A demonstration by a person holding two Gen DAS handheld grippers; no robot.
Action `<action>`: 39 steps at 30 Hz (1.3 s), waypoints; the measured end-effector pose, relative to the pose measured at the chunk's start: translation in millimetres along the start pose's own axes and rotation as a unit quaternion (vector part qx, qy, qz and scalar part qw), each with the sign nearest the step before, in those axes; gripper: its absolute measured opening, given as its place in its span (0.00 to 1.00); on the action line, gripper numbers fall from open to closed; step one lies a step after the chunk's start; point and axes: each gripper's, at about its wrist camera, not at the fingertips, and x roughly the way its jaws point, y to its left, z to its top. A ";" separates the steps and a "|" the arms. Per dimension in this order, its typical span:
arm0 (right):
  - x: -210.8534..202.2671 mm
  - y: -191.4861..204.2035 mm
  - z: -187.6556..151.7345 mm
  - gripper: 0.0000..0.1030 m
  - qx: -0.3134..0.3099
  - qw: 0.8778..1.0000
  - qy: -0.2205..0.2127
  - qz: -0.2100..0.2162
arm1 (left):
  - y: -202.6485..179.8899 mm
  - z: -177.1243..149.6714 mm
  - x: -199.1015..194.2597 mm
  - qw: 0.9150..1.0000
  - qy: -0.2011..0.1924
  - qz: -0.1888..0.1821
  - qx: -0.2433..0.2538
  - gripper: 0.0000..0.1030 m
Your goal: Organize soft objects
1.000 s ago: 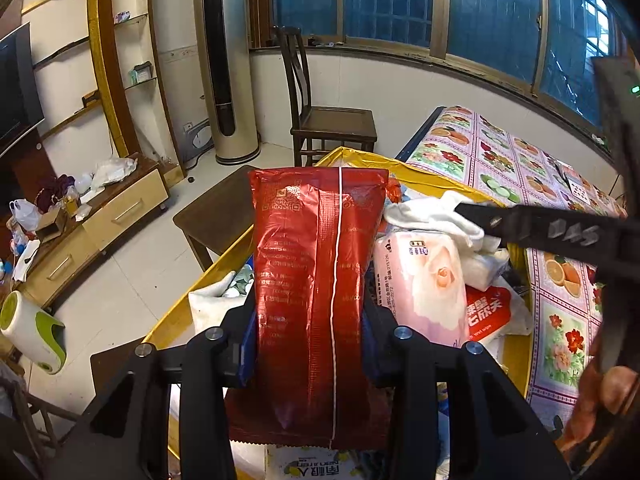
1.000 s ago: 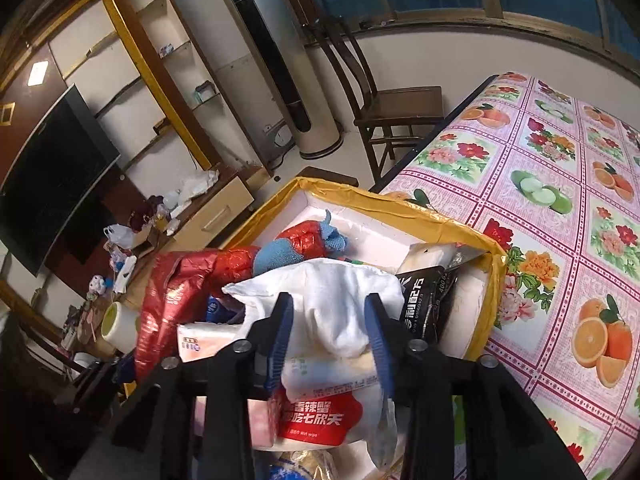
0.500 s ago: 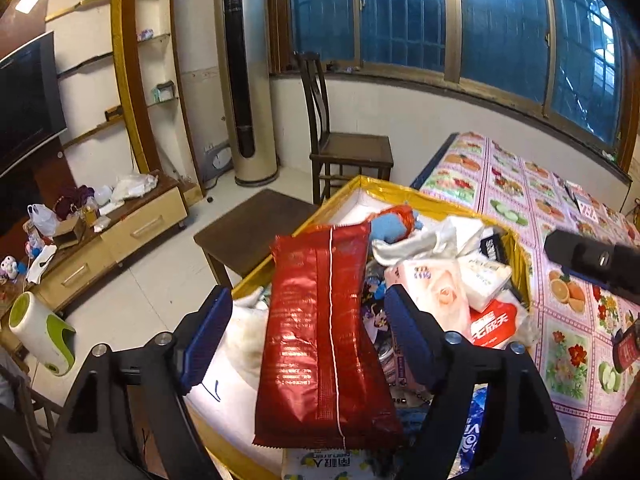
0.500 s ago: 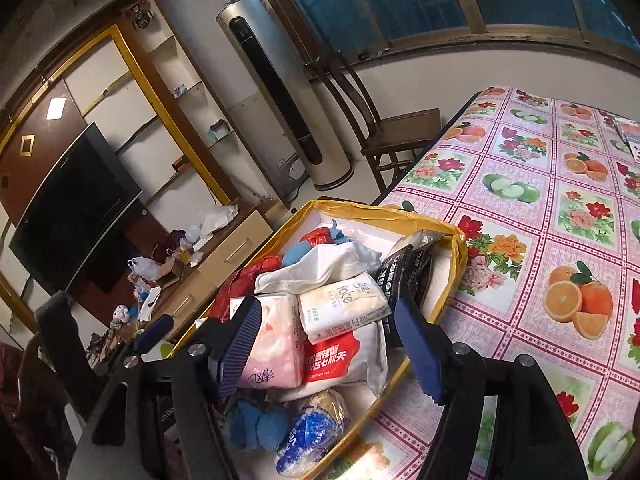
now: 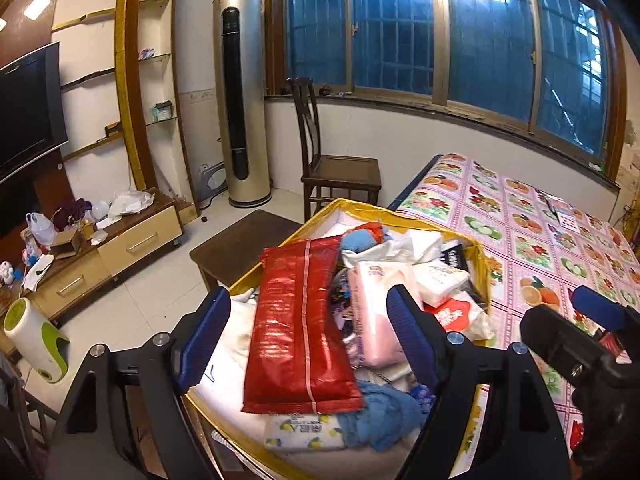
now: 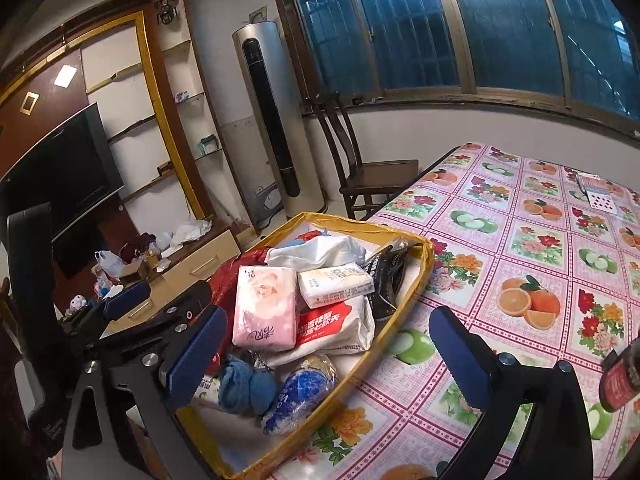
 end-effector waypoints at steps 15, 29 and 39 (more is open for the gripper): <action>-19.8 -17.7 -19.6 0.99 0.024 0.999 -0.018 -0.030 | -18.2 -19.1 -11.2 1.000 -0.004 -0.003 0.023 0.81; 15.2 -2.4 -17.5 1.00 0.028 0.998 0.003 -0.064 | -6.4 -21.8 2.1 1.000 0.007 0.004 0.017 0.82; 13.8 -2.9 -15.0 1.00 0.026 0.997 0.000 -0.068 | 1.4 -21.7 9.7 1.000 0.017 -0.006 0.006 0.82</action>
